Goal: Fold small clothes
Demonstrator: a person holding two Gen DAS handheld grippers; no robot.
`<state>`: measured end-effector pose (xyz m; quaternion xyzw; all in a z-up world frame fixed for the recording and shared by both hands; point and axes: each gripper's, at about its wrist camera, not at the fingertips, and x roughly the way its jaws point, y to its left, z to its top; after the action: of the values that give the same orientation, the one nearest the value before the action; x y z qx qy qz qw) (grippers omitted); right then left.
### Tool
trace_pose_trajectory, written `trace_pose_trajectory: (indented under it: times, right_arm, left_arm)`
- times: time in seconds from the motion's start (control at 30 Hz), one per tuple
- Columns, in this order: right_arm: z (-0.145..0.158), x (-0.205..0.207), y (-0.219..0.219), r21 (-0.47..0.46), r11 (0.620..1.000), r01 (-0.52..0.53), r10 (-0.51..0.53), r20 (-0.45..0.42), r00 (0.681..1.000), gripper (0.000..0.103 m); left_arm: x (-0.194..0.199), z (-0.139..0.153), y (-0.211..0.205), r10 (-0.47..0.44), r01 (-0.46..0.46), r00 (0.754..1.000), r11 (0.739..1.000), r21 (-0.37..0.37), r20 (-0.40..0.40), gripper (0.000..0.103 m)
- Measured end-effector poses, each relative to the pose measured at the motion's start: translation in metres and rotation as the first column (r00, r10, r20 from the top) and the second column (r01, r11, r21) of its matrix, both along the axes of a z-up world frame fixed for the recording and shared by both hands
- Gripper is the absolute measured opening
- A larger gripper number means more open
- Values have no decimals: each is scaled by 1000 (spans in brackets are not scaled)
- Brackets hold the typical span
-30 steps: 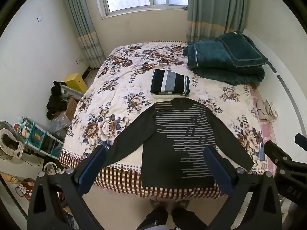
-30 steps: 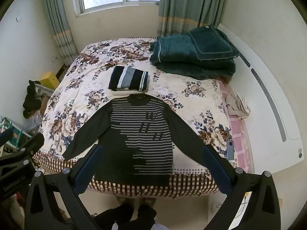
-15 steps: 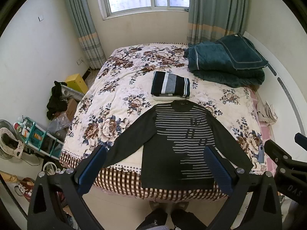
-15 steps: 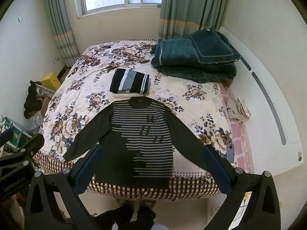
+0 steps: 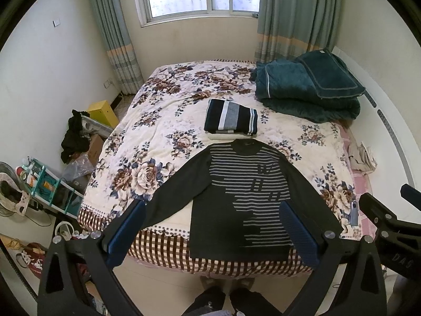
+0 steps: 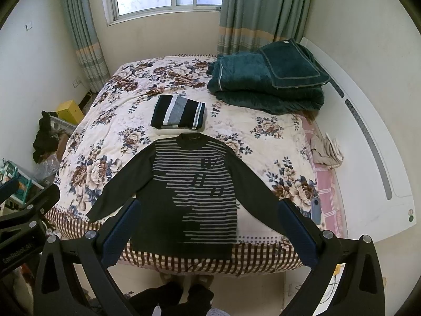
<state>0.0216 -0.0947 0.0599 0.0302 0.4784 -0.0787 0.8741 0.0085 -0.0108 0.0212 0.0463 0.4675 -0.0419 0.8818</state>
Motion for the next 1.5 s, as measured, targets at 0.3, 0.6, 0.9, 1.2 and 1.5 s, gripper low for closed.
trace_pose_trajectory:
  times: [0.3,0.6,0.9,1.2,1.5]
  right_arm:
    - [2,0,0,-2,1000,-1,1,3,1000,103]
    - [5,1,-3,-3,1000,0,0,9,1000,103]
    - [15,6,-5,-1,1000,-2,2,11,1000,103]
    - [14,3,-5,-2,1000,-4,4,16,1000,103]
    - [18,5,-5,-3,1000,-8,8,19,1000,103]
  left_arm:
    - [-4,0,4,-5,6,1000,1000,-20,7,103]
    - [0,3,5,-2,2,1000,1000,-31,7,103]
    - [0,2,6,-2,2,1000,1000,-31,8,103]
    - [-1,2,6,-3,4,1000,999,-33,9,103]
    - [-1,3,5,-2,2,1000,999,-34,12,103]
